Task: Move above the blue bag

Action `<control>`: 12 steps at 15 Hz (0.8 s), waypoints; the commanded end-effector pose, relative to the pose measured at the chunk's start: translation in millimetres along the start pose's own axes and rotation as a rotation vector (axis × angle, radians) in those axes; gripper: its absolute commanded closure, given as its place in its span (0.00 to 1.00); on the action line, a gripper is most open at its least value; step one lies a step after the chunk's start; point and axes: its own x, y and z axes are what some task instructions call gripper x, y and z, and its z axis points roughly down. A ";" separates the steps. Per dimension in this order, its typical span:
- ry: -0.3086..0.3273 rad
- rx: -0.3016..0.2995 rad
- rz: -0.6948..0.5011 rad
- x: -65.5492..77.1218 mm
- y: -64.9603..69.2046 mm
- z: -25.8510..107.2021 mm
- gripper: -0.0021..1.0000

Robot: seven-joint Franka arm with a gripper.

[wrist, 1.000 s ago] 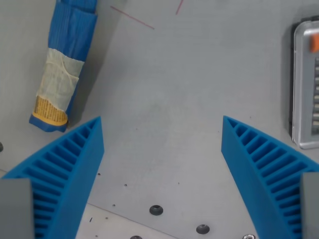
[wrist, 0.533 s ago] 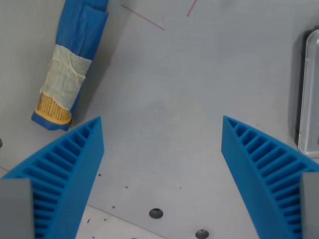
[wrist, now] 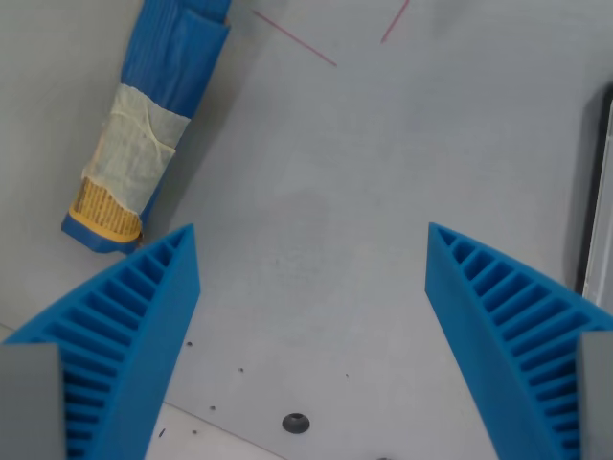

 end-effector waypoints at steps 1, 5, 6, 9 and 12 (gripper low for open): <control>0.068 -0.079 -0.104 -3.2 -5.8 4.3 0.00; 0.065 -0.081 -0.127 -2.0 -9.9 8.6 0.00; 0.064 -0.082 -0.133 -1.6 -10.9 9.8 0.00; 0.062 -0.084 -0.150 -0.5 -13.7 12.9 0.00; 0.066 -0.086 -0.166 0.2 -16.4 15.9 0.00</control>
